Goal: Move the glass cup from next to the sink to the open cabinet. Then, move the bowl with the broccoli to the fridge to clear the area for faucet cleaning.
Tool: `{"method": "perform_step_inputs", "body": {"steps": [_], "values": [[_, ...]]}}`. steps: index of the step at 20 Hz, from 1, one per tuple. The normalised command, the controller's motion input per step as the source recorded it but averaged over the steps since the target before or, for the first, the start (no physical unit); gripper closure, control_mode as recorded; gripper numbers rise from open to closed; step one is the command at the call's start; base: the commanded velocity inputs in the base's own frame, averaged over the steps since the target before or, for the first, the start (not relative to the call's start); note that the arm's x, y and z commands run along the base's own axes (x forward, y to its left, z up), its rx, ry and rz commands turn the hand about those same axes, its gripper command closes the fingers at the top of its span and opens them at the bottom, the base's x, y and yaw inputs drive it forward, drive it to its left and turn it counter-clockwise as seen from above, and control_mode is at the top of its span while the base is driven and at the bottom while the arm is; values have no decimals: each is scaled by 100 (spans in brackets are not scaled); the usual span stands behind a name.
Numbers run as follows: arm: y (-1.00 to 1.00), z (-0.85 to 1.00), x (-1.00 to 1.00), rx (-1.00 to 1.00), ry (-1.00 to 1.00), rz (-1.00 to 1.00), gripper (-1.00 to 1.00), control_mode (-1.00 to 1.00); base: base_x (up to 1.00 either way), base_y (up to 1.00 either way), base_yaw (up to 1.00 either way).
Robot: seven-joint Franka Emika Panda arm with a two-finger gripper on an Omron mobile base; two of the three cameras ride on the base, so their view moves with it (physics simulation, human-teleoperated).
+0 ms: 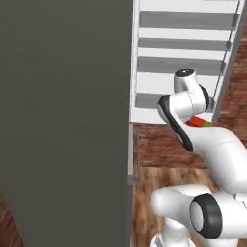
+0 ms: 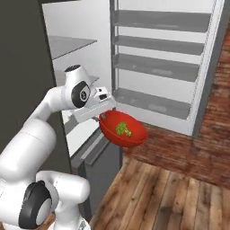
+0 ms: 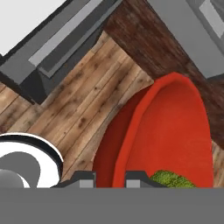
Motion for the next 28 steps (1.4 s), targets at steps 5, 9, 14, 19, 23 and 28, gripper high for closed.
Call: {"method": "perform_step_inputs", "body": {"steps": [5,9,14,19,23,28], "values": [[0,0,0,0,0,0,100,100,4,-44,67],[0,0,0,0,0,0,100,100,6,-54,65],[0,0,0,0,0,0,100,100,15,-60,63],[0,0,0,0,0,0,100,100,80,-64,34],[0,0,0,0,0,0,100,100,100,-55,12],[0,0,0,0,0,0,100,100,77,-44,-2]]}}
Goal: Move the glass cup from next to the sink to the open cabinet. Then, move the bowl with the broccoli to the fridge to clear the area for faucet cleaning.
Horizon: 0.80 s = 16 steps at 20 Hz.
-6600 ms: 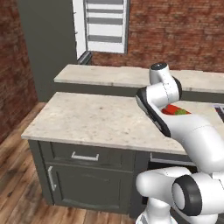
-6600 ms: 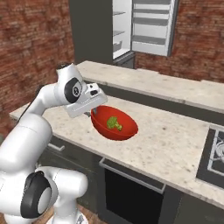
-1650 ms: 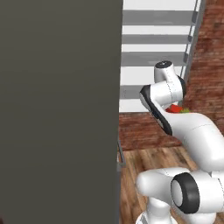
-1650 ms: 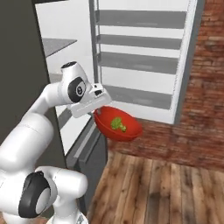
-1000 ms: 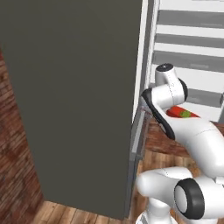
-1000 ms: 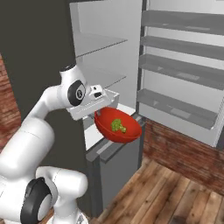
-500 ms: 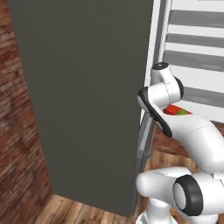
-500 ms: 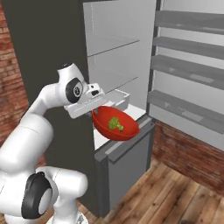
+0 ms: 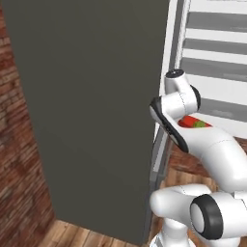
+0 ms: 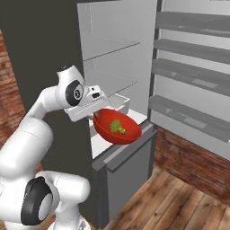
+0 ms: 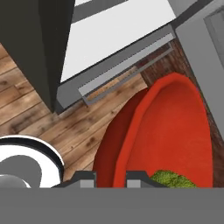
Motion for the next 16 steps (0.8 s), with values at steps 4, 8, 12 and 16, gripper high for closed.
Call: {"method": "perform_step_inputs", "body": {"steps": [4,8,12,16], "values": [[0,0,0,0,0,0,100,100,52,-27,-45],[0,0,0,0,0,0,100,100,64,10,-38],[0,0,0,0,0,0,100,100,43,0,-5],[0,0,0,0,0,0,100,100,39,-25,3]]}}
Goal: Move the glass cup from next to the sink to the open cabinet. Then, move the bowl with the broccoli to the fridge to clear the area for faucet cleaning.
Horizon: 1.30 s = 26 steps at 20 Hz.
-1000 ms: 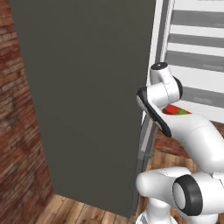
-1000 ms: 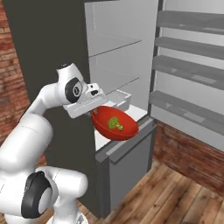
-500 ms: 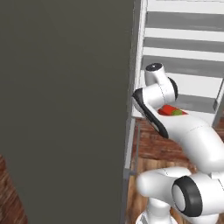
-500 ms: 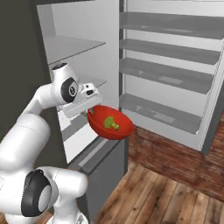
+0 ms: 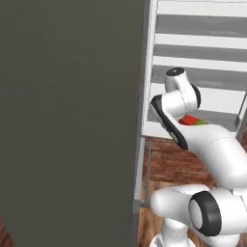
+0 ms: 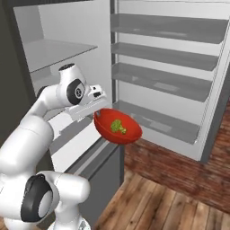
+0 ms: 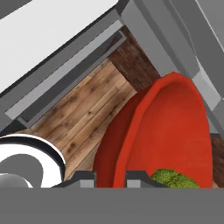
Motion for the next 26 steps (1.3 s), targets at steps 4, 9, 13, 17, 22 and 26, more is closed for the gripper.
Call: {"method": "perform_step_inputs", "body": {"steps": [4,9,13,17,22,26], "values": [[0,0,0,0,0,0,100,100,18,-68,18],[0,0,0,0,0,0,100,100,-4,-50,49],[0,0,0,0,0,0,100,100,0,-58,65],[0,0,0,0,0,0,100,100,3,-78,63],[0,0,0,0,0,0,100,100,16,-76,63],[0,0,0,0,0,0,100,100,-6,-31,71]]}}
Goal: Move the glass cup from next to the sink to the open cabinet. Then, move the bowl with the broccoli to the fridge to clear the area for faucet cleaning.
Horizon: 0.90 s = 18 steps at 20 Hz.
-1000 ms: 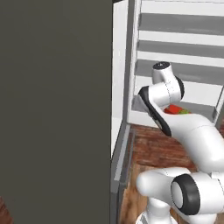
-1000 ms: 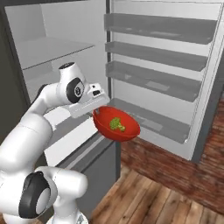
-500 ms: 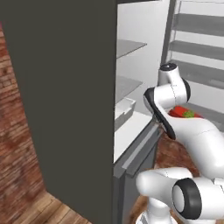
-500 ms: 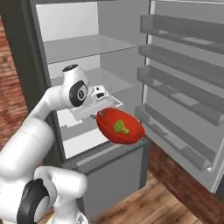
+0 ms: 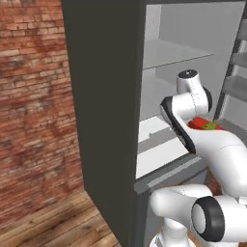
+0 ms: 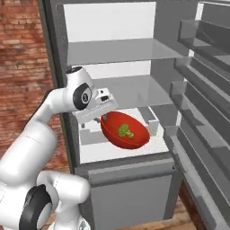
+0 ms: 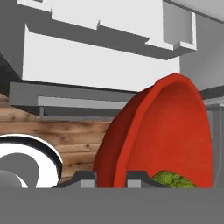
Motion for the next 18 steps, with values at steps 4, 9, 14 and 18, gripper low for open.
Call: {"method": "perform_step_inputs", "body": {"steps": [4,9,14,18], "values": [[0,0,0,0,0,0,100,100,0,-35,69],[0,0,0,0,0,0,100,100,0,-67,55],[0,0,0,0,0,0,100,100,2,-57,30],[-6,2,0,-1,-8,6,100,-100,0,-21,18]]}}
